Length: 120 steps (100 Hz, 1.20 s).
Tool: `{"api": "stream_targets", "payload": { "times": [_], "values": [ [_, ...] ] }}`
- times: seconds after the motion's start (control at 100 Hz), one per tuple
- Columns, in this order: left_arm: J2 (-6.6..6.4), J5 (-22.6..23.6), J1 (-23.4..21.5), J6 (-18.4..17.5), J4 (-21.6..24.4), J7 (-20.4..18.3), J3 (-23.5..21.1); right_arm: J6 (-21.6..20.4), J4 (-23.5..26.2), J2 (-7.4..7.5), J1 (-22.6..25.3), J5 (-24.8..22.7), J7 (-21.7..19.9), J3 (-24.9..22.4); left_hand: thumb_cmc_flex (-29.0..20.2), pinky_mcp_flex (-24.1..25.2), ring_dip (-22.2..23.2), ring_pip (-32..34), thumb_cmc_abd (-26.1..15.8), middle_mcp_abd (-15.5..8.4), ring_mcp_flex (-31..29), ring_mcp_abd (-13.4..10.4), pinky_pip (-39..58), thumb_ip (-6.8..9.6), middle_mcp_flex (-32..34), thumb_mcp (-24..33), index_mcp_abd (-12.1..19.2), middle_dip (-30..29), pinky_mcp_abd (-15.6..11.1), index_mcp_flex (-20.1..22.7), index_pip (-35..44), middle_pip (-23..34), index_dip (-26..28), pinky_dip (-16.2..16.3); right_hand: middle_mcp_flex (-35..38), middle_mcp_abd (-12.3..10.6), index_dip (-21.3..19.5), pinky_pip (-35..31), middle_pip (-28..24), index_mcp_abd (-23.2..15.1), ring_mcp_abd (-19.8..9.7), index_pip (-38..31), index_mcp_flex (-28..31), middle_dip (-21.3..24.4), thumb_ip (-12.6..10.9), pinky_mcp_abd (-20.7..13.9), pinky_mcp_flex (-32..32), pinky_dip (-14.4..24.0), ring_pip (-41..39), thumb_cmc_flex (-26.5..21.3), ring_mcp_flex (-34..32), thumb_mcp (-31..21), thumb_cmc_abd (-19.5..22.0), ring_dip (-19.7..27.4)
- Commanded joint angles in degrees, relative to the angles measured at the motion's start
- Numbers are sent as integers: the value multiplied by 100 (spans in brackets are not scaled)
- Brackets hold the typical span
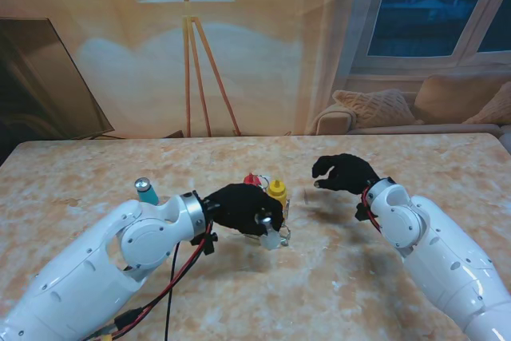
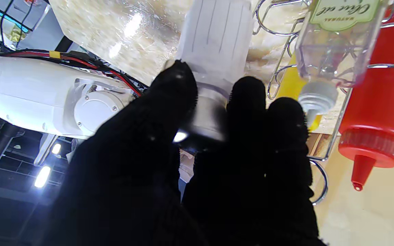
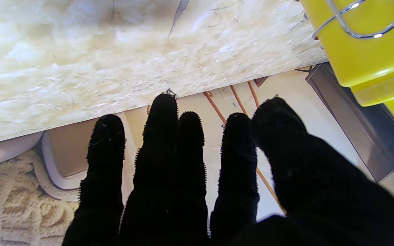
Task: Place the seasoning bottles into the rack
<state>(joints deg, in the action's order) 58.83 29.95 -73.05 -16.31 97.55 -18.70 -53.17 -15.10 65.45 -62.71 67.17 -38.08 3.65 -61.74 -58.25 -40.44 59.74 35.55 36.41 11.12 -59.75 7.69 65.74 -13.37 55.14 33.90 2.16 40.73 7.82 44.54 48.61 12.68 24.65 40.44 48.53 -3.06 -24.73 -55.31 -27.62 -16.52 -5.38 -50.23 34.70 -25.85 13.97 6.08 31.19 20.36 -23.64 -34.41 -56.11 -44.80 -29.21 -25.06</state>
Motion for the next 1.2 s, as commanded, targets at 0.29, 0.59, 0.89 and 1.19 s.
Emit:
{"api": "stream_targets", "payload": {
  "times": [0.29, 0.59, 0.89, 1.19],
  "values": [
    [261, 331, 473, 425, -436, 462, 600, -11, 30, -33, 79, -47, -44, -25, -305, -170, -40, 436, 15, -151, -261, -210, 306, 87, 745, 687, -452, 516, -55, 280, 311, 802, 115, 159, 107, 0, 43, -93, -30, -33, 16, -50, -28, -104, 48, 18, -52, 71, -34, -47, 86, -84, -44, -142],
    [356, 465, 714, 528, -705, 762, 973, -11, 28, -33, 81, -49, -37, -32, -196, -144, -60, 565, 92, -153, -259, -226, 399, 37, 712, 831, -454, 555, -75, 257, 370, 912, 120, 180, 108, 2, 46, -92, -36, -32, 16, -59, -27, -105, 47, 20, -48, 66, -38, -60, 86, -90, -50, -142],
    [455, 336, 1056, 611, -1061, 879, 1365, -13, 47, -34, 102, -33, -44, -55, -141, -13, 61, 693, 150, -179, -154, -243, 443, 12, 598, 889, -408, 671, -87, 171, 504, 1043, 178, 220, 117, 20, 53, -77, -51, 2, 18, -69, -19, -108, 48, -18, -21, 44, -44, -71, 65, -93, -58, -140],
    [493, 287, 1296, 439, -1290, 893, 1614, -8, 66, -38, 118, 5, -57, -73, -37, 66, 250, 830, 263, -207, -73, -261, 469, 48, 501, 1104, -347, 806, -54, 145, 631, 1167, 177, 283, 120, 37, 72, -66, -76, 27, 26, -84, 2, -107, 50, -35, 19, -1, -53, -96, 47, -107, -77, -134]
  ]
}}
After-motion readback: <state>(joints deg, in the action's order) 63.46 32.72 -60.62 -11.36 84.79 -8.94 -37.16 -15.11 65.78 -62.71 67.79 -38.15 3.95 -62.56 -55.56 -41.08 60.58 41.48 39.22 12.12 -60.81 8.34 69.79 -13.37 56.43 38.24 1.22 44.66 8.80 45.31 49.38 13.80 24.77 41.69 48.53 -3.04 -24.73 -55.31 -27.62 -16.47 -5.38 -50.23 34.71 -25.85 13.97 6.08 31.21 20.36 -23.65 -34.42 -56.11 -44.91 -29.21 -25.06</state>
